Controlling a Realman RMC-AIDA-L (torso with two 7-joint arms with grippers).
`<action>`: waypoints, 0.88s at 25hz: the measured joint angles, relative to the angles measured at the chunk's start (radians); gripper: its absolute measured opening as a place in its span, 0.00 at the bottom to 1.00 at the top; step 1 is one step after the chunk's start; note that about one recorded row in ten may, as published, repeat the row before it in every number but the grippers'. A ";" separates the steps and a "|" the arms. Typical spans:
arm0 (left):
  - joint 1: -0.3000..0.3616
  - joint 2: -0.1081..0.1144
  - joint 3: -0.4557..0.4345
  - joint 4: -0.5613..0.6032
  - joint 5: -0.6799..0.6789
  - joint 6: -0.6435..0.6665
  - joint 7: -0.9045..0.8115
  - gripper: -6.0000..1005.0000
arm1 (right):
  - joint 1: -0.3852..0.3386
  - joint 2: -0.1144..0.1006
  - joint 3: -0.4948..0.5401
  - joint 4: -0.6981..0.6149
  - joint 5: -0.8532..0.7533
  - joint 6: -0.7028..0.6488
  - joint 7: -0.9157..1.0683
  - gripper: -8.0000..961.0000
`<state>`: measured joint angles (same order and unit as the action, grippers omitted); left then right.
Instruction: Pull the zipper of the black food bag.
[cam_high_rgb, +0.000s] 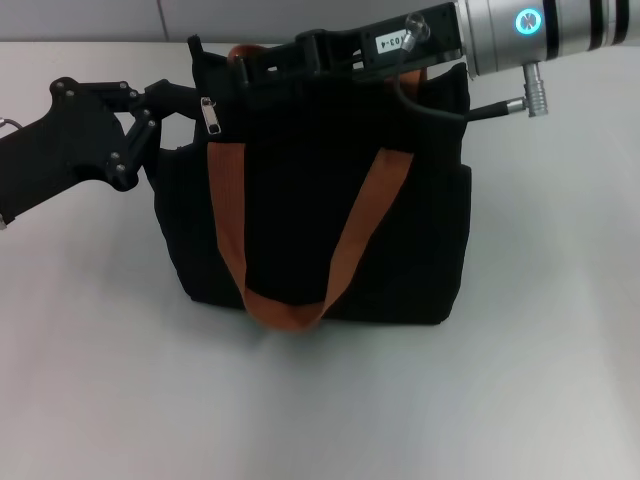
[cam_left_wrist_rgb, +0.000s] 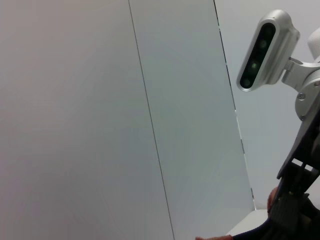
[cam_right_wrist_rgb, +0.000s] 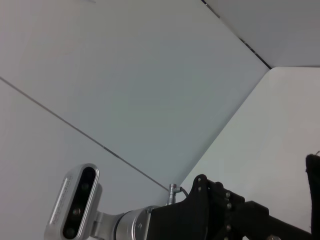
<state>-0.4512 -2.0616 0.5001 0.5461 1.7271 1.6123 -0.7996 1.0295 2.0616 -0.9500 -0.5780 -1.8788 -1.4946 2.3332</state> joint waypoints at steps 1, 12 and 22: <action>-0.001 0.000 0.000 0.000 0.000 0.001 0.000 0.05 | 0.006 0.001 -0.002 0.001 0.000 0.005 0.004 0.85; -0.009 0.000 0.006 -0.001 0.000 0.005 -0.005 0.05 | 0.026 0.015 -0.075 -0.003 -0.002 0.052 0.020 0.85; -0.030 0.002 0.008 -0.002 0.001 0.010 -0.035 0.06 | 0.045 0.020 -0.129 0.001 -0.002 0.103 0.021 0.85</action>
<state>-0.4811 -2.0595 0.5078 0.5445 1.7284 1.6219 -0.8345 1.0747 2.0816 -1.0788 -0.5767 -1.8807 -1.3918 2.3538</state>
